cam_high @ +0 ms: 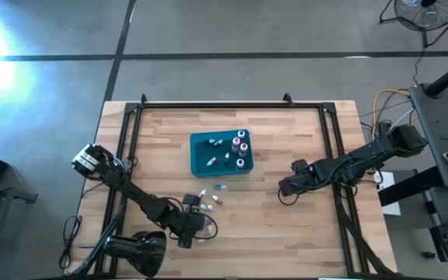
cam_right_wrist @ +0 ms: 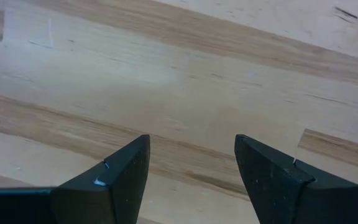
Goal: Pick & Place food coloring
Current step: Put the small red food coloring bottle into the blue bin, then put the small brown food coloring bottle into the blue bin
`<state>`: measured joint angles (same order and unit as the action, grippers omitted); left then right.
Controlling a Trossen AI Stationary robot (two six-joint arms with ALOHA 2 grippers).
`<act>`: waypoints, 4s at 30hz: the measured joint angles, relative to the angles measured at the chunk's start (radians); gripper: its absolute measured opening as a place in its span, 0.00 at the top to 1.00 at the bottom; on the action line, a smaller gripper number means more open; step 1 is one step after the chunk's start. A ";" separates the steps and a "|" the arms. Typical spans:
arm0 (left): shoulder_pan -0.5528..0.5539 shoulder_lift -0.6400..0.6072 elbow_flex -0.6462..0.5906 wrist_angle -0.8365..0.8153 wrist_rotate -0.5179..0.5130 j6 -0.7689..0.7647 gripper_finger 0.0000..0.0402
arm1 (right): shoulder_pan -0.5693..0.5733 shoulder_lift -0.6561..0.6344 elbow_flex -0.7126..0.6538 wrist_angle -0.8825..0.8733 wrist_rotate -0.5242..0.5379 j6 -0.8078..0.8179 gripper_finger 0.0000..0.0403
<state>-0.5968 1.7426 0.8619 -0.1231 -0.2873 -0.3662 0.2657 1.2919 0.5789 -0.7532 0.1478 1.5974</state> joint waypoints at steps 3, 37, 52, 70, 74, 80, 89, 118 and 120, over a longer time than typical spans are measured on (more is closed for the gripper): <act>-0.001 -0.004 0.003 -0.004 0.001 -0.013 0.67 | 0.000 0.000 -0.001 0.000 0.000 0.000 0.43; 0.013 0.054 0.037 0.055 -0.067 -0.212 0.67 | 0.000 0.000 -0.007 -0.001 -0.003 -0.010 0.43; 0.014 0.059 0.037 0.028 -0.107 -0.121 0.76 | 0.000 0.000 -0.008 -0.001 -0.003 -0.019 0.43; 0.041 -0.052 0.114 -0.242 -0.197 -0.051 0.87 | 0.000 0.000 -0.013 -0.001 -0.001 -0.029 0.43; 0.086 -0.167 0.131 -0.292 -0.290 -0.028 0.87 | -0.002 0.000 -0.013 0.002 -0.014 -0.025 0.43; 0.307 -0.306 0.131 -0.330 -0.281 -0.077 0.87 | -0.002 0.000 -0.015 0.005 -0.017 -0.034 0.43; 0.707 -0.296 0.123 -0.270 0.041 -0.105 0.79 | -0.002 0.000 -0.016 0.012 -0.019 -0.039 0.43; 0.327 -0.087 0.161 -0.539 0.105 -0.837 0.57 | -0.002 0.000 -0.030 0.052 -0.062 -0.039 0.43; 0.327 -0.053 0.169 -0.540 0.108 -0.832 0.57 | -0.002 0.000 -0.030 0.059 -0.062 -0.026 0.43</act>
<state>-0.2697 1.6894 1.0306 -0.6626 -0.1789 -1.1984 0.2634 1.2922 0.5491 -0.6939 0.0859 1.5712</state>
